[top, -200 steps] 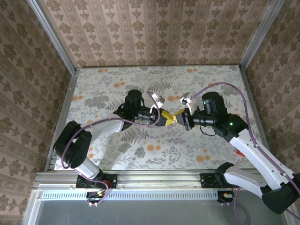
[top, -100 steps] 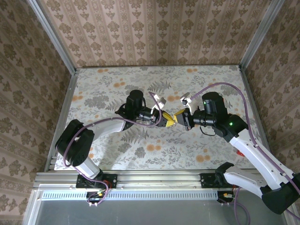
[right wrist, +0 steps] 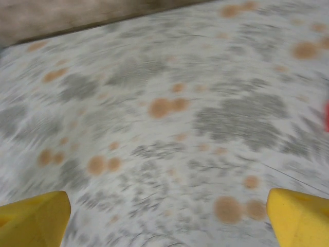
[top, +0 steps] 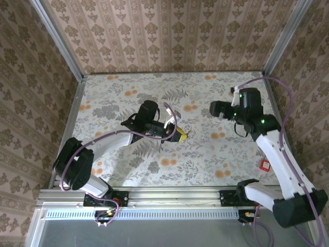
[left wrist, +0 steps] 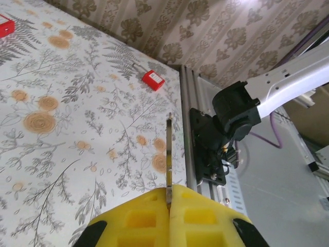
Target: Unlock with the key
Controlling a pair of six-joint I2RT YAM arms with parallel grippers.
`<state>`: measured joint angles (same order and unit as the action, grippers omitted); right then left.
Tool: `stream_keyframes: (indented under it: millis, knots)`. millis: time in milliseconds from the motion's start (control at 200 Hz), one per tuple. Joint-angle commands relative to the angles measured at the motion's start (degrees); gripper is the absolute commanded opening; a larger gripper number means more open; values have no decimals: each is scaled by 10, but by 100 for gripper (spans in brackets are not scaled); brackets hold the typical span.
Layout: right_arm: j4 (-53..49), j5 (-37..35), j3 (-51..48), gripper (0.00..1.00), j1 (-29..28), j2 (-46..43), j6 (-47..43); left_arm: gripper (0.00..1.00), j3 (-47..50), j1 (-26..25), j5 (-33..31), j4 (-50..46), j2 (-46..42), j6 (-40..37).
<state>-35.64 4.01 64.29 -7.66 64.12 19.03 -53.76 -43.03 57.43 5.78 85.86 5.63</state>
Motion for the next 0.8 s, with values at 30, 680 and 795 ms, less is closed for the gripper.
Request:
stream_keyframes:
  millis: [30, 680, 795]
  knots:
    - [-77, -91, 16, 99, 61, 97, 44, 0, -20, -16, -45, -99, -28, -62]
    - [-73, -223, 265, 79, 146, 537, -27, 0, 28, -27, -22, -19, -93, -11]
    - [-79, -193, 279, 74, 160, 560, -29, 0, 32, -26, -24, -16, -98, -12]
